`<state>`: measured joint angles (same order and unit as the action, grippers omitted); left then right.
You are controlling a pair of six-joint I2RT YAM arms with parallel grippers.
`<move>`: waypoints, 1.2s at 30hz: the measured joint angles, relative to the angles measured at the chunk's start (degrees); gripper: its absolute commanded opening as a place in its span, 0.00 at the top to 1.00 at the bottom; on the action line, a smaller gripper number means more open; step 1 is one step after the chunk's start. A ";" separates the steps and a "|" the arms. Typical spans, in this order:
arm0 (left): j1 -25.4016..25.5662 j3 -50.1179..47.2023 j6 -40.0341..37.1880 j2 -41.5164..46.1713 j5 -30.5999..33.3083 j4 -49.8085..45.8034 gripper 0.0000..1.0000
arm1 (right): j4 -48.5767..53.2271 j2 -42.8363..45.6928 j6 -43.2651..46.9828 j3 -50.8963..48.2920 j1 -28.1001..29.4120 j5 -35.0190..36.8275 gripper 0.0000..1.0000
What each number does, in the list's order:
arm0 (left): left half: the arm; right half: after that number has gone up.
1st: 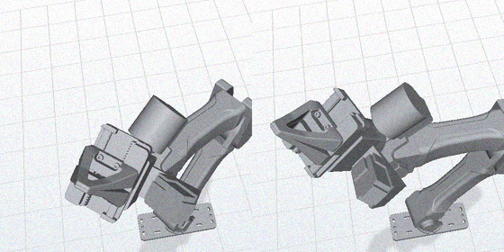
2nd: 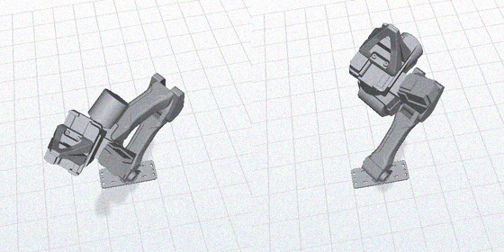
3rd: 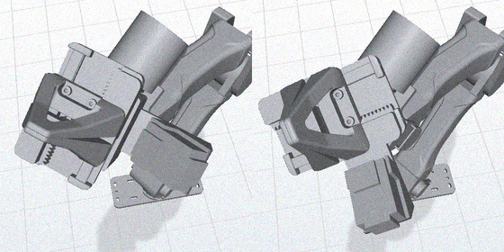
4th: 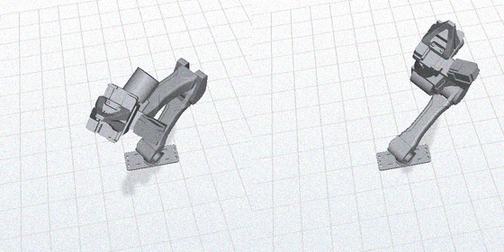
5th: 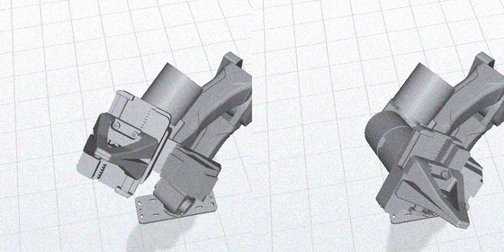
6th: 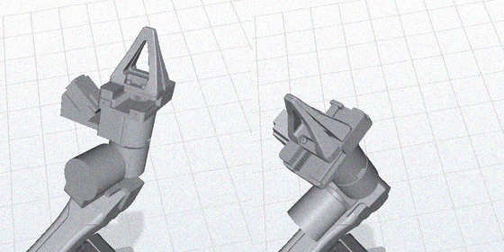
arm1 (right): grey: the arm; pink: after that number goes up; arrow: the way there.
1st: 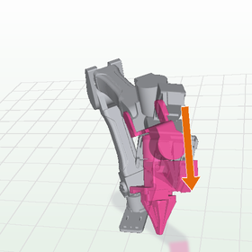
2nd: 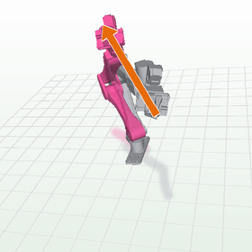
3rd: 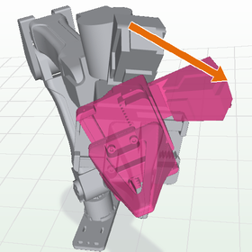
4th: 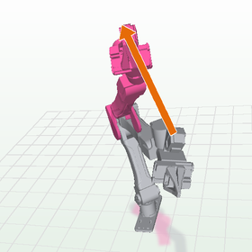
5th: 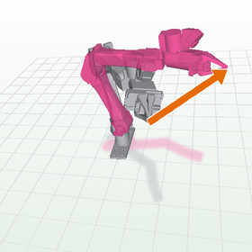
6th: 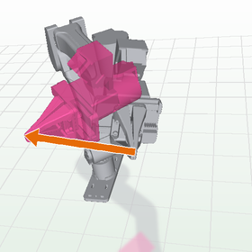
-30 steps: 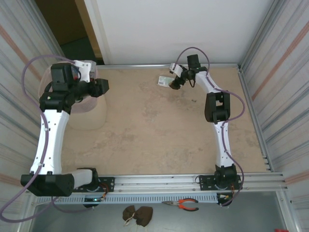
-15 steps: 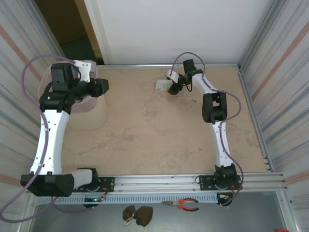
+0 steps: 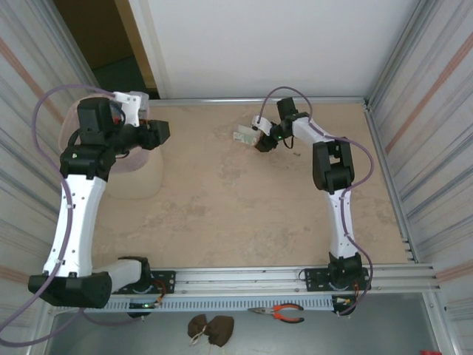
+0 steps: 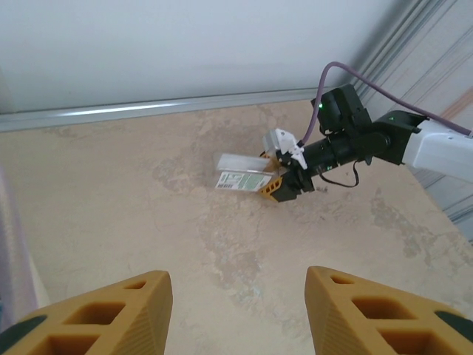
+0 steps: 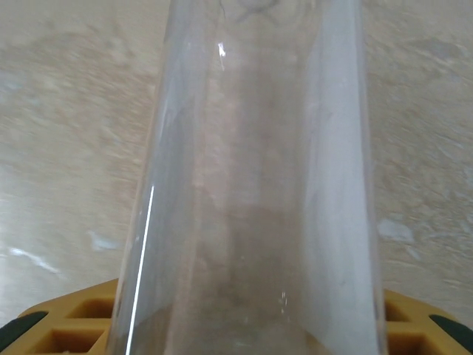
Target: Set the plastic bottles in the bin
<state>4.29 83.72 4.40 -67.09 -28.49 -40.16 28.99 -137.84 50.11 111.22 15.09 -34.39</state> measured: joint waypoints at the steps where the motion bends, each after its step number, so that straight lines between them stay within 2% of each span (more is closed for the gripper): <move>1: 0.50 -0.31 0.39 0.26 -0.02 0.39 0.48 | -1.05 1.97 -0.46 -2.54 0.37 0.02 0.61; 10: 4.28 -3.91 5.57 1.70 0.02 5.77 0.36 | -13.53 22.58 -10.60 -25.07 3.45 -0.17 0.63; 16: 6.38 -6.82 12.26 3.39 0.37 11.34 0.25 | -21.79 34.95 -18.82 -35.63 7.82 1.81 0.63; 21: 9.22 -10.32 18.78 4.35 1.68 16.90 0.17 | -27.74 42.97 -25.88 -40.85 12.96 4.09 0.62; 24: 10.51 -11.91 22.97 4.42 2.73 18.40 0.17 | -30.16 46.75 -28.96 -42.40 15.58 6.16 0.62; 31: 12.44 -14.05 32.04 4.39 3.69 23.02 0.16 | -32.41 53.40 -31.93 -43.54 20.33 11.76 0.62; 36: 15.63 -14.93 37.18 4.00 5.14 27.02 0.15 | -32.52 56.61 -32.13 -43.54 21.94 14.14 0.62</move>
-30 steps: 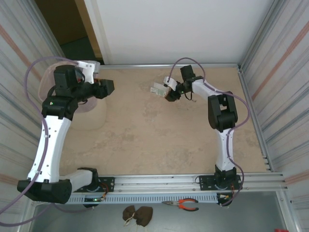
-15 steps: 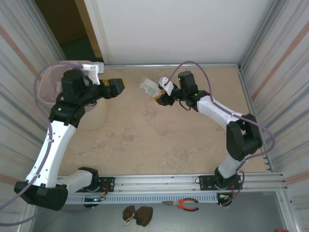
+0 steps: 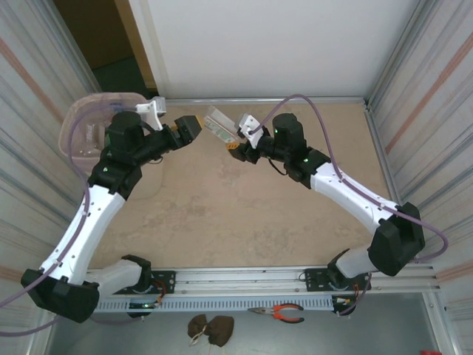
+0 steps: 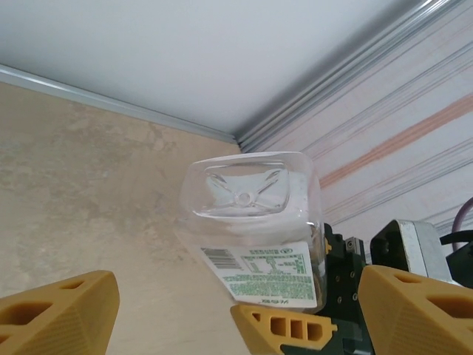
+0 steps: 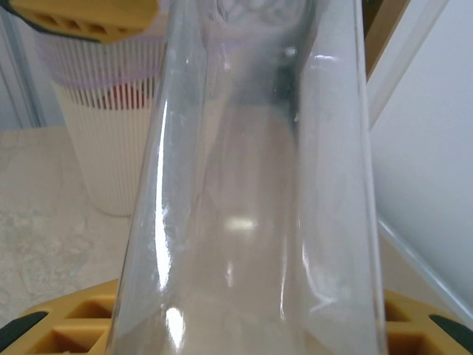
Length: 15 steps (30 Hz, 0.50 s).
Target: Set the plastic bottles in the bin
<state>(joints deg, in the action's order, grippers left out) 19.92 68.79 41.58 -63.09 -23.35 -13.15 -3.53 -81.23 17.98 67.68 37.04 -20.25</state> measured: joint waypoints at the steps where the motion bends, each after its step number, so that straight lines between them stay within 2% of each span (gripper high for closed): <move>1: 0.61 0.00 0.63 -0.15 0.31 0.90 0.14 | 0.02 0.31 0.02 0.00 0.20 0.46 0.62; 7: 5.11 0.15 2.78 -3.02 1.86 6.67 0.15 | 0.28 0.81 0.02 0.00 1.57 3.06 0.62; 15: 8.00 0.39 5.16 -7.41 3.56 9.84 0.23 | 0.72 0.83 0.11 0.02 1.70 8.20 0.62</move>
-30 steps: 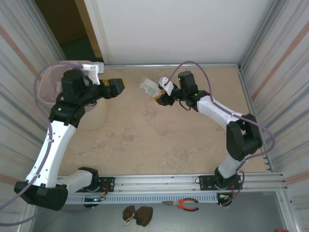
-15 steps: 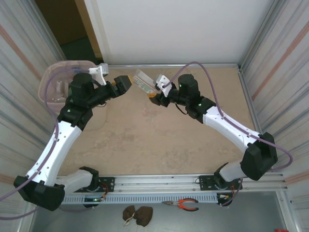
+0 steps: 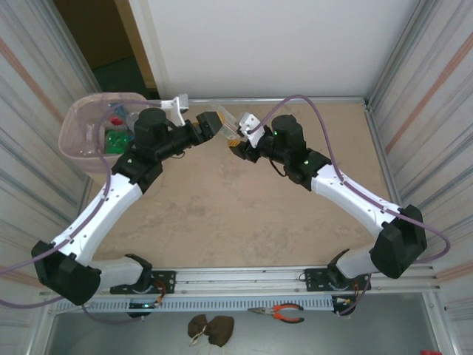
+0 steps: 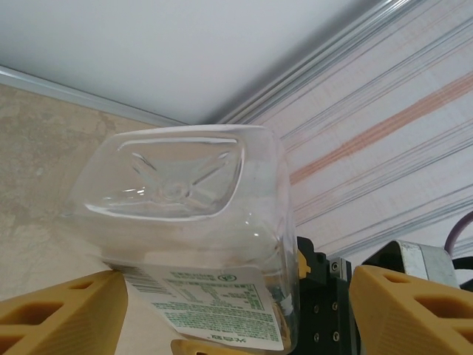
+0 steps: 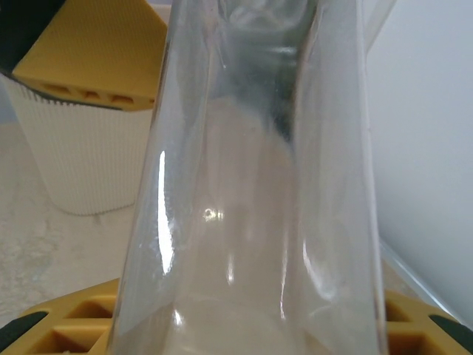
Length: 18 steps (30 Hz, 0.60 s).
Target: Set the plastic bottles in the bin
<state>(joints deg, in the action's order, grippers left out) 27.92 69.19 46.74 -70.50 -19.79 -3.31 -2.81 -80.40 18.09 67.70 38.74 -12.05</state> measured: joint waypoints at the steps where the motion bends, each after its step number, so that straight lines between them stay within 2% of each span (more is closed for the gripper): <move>1: 0.20 0.00 0.20 -0.11 0.35 0.24 0.23 | -0.09 0.02 0.04 0.00 0.17 0.55 0.62; 9: 1.27 -0.02 1.22 0.90 4.09 0.55 0.15 | -0.22 0.90 0.17 0.00 1.31 2.78 0.62; 18: 1.44 -0.11 1.16 2.56 7.74 0.66 0.17 | -0.42 3.74 0.31 -0.13 2.12 1.27 0.61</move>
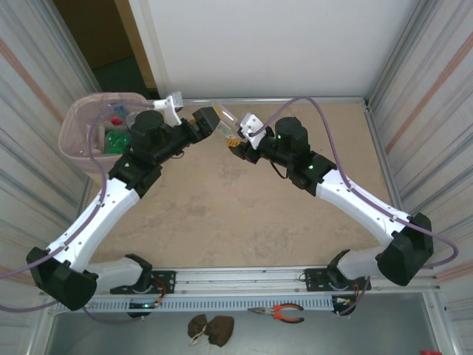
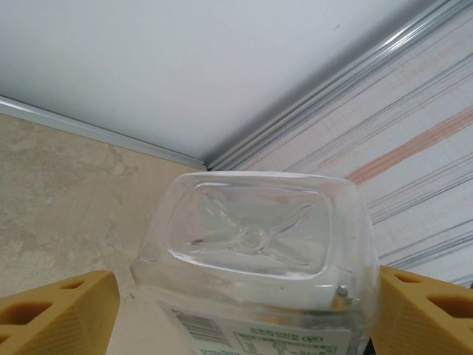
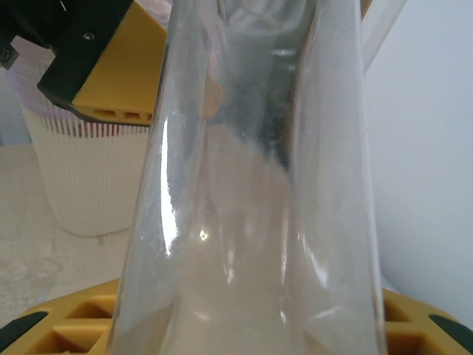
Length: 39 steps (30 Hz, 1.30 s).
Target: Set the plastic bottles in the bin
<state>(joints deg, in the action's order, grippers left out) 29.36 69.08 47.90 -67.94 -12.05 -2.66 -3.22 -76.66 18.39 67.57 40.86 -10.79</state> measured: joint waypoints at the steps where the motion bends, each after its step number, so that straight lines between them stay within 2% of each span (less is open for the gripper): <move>1: 0.02 0.00 0.02 0.00 0.00 0.00 0.20 | 0.00 0.00 -0.02 0.00 0.00 -0.02 0.61; 8: 0.02 0.00 0.63 -0.17 -0.37 1.68 0.31 | -0.48 0.00 -0.44 -0.31 -0.02 -0.90 0.61; 17: 0.02 0.00 1.07 -1.09 -0.92 3.13 0.27 | -0.76 0.00 -0.87 -0.31 -0.15 -0.39 0.61; 25: -0.04 0.00 1.53 -2.03 -1.40 4.24 0.42 | -0.66 0.00 -1.40 -0.48 -0.39 0.35 0.61; 27: -0.04 0.00 1.49 -2.03 -1.38 4.22 0.44 | -0.66 0.00 -1.40 -0.48 -0.39 0.37 0.55; 33: -0.02 0.13 -1.14 -1.99 -0.22 2.21 0.45 | -0.76 0.42 -1.51 -0.63 0.13 -0.98 0.23; 35: -0.04 0.61 -2.82 -1.90 0.39 0.13 0.45 | -0.83 1.40 -1.53 -1.16 0.39 -1.20 0.19; 39: -0.68 3.34 -7.17 -1.07 1.88 -5.03 0.45 | -0.46 4.59 -1.51 -2.89 0.50 -1.25 0.17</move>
<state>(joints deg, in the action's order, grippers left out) 28.69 72.42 40.73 -69.01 -10.17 -7.68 -3.68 -72.07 16.88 64.69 41.36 -12.03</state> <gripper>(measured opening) 0.640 0.827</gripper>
